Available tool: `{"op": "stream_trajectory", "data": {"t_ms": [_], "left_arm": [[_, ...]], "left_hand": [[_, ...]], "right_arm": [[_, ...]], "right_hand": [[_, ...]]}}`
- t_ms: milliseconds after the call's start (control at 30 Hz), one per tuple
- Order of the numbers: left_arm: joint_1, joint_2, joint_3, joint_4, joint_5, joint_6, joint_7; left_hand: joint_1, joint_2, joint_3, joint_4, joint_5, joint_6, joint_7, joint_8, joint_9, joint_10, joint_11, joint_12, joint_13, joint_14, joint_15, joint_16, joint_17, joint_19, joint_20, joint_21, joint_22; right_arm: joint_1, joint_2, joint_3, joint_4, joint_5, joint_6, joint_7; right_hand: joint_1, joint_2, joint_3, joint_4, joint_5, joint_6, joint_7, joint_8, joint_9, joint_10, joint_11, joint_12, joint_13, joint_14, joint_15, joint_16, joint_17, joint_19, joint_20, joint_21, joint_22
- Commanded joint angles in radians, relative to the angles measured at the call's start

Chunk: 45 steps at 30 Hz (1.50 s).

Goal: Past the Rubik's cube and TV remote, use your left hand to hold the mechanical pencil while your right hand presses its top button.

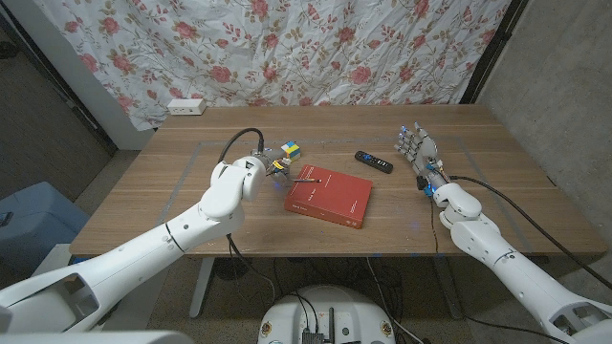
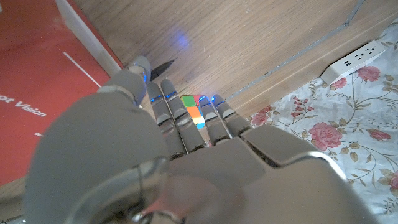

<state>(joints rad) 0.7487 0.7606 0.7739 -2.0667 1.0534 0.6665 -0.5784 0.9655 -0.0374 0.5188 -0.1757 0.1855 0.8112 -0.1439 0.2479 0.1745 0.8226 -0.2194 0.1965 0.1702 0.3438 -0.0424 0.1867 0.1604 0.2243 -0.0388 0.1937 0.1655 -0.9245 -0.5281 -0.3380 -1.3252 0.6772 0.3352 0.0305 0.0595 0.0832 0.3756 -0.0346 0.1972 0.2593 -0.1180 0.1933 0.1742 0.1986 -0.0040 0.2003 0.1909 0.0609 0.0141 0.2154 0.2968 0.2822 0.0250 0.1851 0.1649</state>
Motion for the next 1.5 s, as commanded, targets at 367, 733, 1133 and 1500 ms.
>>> {"op": "stream_trajectory", "data": {"t_ms": [367,733,1133,1500], "left_arm": [[0.013,-0.007,0.003,0.005,0.011,0.003,0.039],[0.011,-0.012,0.004,0.016,0.008,-0.008,0.057],[0.009,-0.022,0.011,0.026,0.022,-0.002,0.059],[0.009,-0.027,0.015,0.031,0.032,-0.005,0.073]], "left_hand": [[0.035,0.014,-0.019,0.001,0.004,0.081,0.002,0.007,0.005,0.078,-0.001,0.002,0.003,0.037,-0.167,-0.001,0.006,0.053,-0.047,0.009,0.002],[0.053,0.024,-0.031,0.001,0.004,0.136,0.010,0.008,0.006,0.130,-0.001,0.004,0.004,0.061,-0.170,-0.001,0.007,0.081,-0.054,0.009,0.002],[0.068,0.033,-0.038,0.000,0.003,0.173,0.012,0.006,0.007,0.169,-0.001,0.005,0.005,0.080,-0.173,-0.001,0.007,0.102,-0.057,0.009,0.003],[0.081,0.047,-0.048,0.002,0.002,0.223,0.015,0.010,0.010,0.221,0.000,0.007,0.006,0.101,-0.175,-0.001,0.007,0.121,-0.063,0.008,0.003]], "right_arm": [[-0.008,0.002,0.000,-0.007,-0.005,0.004,-0.012],[-0.009,0.002,0.001,-0.008,-0.010,0.008,-0.020],[-0.008,0.004,0.000,-0.005,-0.011,0.008,-0.020],[-0.013,-0.001,0.001,-0.014,-0.013,0.005,-0.025]], "right_hand": [[0.001,0.031,0.003,-0.009,0.002,0.012,0.000,0.008,0.003,0.009,0.000,0.003,0.002,0.009,-0.008,0.006,0.001,0.013,-0.003,0.005,0.002],[0.001,0.032,0.003,-0.010,0.002,0.018,-0.003,0.007,0.003,0.011,0.000,0.002,0.002,0.010,-0.008,0.007,-0.001,0.014,-0.001,0.005,0.003],[0.000,0.033,0.002,-0.010,0.001,0.022,-0.004,0.005,0.003,0.013,0.000,0.002,0.002,0.011,-0.008,0.008,-0.002,0.016,0.003,0.005,0.003],[0.000,0.034,0.002,-0.010,0.001,0.024,-0.004,0.003,0.003,0.014,-0.001,0.002,0.002,0.012,-0.008,0.009,-0.003,0.017,0.004,0.005,0.003]]}}
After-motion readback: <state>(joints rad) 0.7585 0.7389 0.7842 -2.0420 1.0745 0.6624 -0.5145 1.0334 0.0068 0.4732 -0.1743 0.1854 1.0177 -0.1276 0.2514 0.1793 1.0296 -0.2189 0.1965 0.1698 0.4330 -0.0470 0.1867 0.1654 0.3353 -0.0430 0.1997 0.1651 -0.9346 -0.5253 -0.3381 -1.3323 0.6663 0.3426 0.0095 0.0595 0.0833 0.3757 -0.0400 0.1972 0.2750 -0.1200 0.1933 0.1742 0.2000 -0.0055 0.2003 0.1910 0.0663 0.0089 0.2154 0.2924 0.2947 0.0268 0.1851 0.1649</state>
